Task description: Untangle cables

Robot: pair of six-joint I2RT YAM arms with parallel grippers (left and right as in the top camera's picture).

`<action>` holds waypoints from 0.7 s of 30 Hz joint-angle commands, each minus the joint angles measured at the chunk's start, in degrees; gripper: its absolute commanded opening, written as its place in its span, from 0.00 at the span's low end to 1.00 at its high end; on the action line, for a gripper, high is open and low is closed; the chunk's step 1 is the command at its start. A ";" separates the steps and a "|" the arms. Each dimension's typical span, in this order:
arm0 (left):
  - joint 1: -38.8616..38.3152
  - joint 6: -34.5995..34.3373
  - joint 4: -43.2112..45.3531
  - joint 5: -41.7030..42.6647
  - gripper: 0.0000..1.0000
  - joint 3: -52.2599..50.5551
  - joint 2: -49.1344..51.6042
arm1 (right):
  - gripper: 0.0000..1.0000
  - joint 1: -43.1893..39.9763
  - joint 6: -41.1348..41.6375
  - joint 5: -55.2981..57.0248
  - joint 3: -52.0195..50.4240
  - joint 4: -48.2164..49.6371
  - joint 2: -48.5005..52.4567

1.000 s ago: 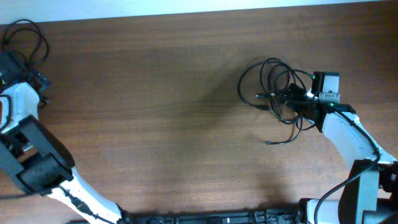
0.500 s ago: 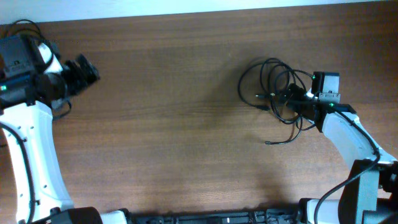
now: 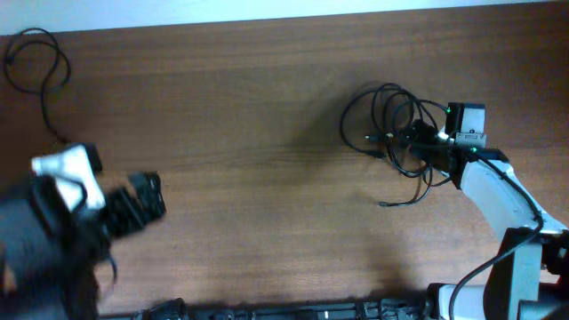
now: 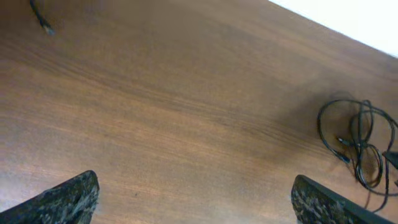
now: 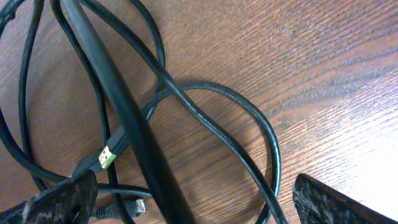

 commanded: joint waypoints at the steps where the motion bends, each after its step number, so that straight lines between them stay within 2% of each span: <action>1: -0.11 1.38 -0.17 -1.97 0.99 -4.35 -13.49 | 0.99 -0.20 -0.35 0.46 -0.55 0.02 0.11; 5: -0.11 1.38 -3.98 -8.81 0.99 -4.44 -24.41 | 0.99 -0.20 -0.35 0.46 -0.55 0.02 0.11; 9: -0.11 1.40 -10.54 -8.90 0.99 -4.55 -24.96 | 0.99 -0.20 -0.35 0.46 -0.55 0.02 0.11; 21: -0.11 1.40 -10.91 -8.85 0.99 -4.76 -24.96 | 0.99 -0.20 -0.35 0.46 -0.55 2.56 0.11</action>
